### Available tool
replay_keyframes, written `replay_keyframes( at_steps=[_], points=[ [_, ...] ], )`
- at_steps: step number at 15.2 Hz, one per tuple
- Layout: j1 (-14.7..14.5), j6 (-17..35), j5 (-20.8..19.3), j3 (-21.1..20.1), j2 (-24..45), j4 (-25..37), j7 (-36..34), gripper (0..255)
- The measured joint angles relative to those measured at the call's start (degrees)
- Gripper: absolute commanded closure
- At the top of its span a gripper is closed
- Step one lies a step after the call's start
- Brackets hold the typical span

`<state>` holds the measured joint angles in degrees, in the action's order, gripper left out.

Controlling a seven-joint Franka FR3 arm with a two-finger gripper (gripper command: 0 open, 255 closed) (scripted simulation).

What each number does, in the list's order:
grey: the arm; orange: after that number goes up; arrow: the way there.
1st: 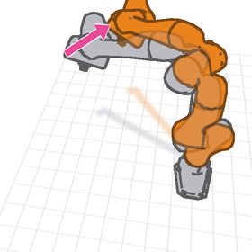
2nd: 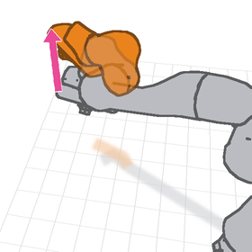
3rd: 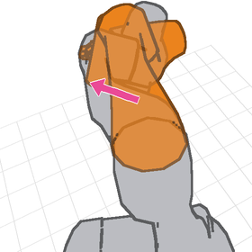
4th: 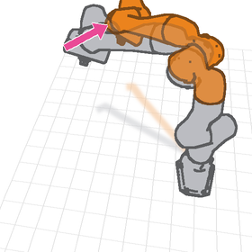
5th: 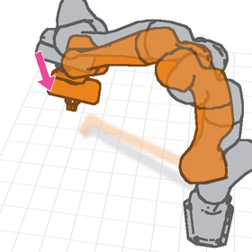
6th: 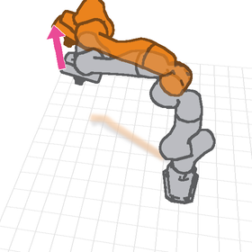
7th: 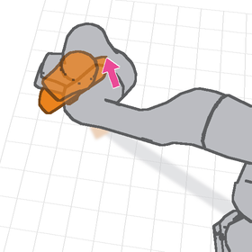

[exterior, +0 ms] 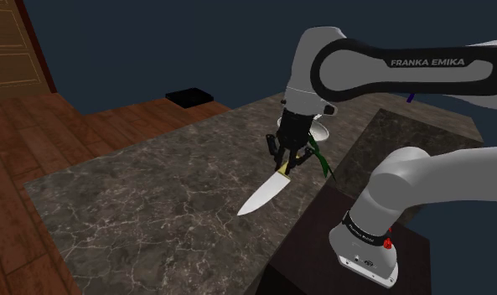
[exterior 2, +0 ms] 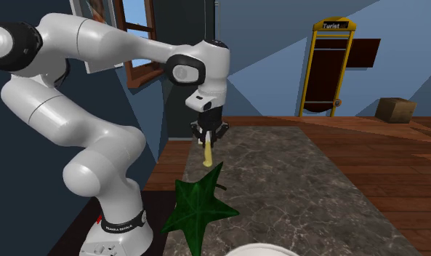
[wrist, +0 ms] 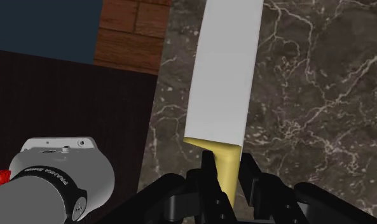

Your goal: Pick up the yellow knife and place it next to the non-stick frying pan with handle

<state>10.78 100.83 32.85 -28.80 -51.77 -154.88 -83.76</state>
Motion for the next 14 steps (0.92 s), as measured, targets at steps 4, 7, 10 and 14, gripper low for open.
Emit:
replay_keyframes(
  at_steps=[4,7,10,14],
  points=[
    [1.5,-1.9,-3.0,3.6,-1.2,-0.3,2.7,255],
    [3.8,-2.7,-6.6,7.9,-1.9,-1.6,6.9,255],
    [6.2,-2.7,-10.2,11.7,-1.7,-2.4,11.1,255],
    [10.4,-3.5,-16.3,18.0,-0.6,-1.9,17.5,255]
  ],
)
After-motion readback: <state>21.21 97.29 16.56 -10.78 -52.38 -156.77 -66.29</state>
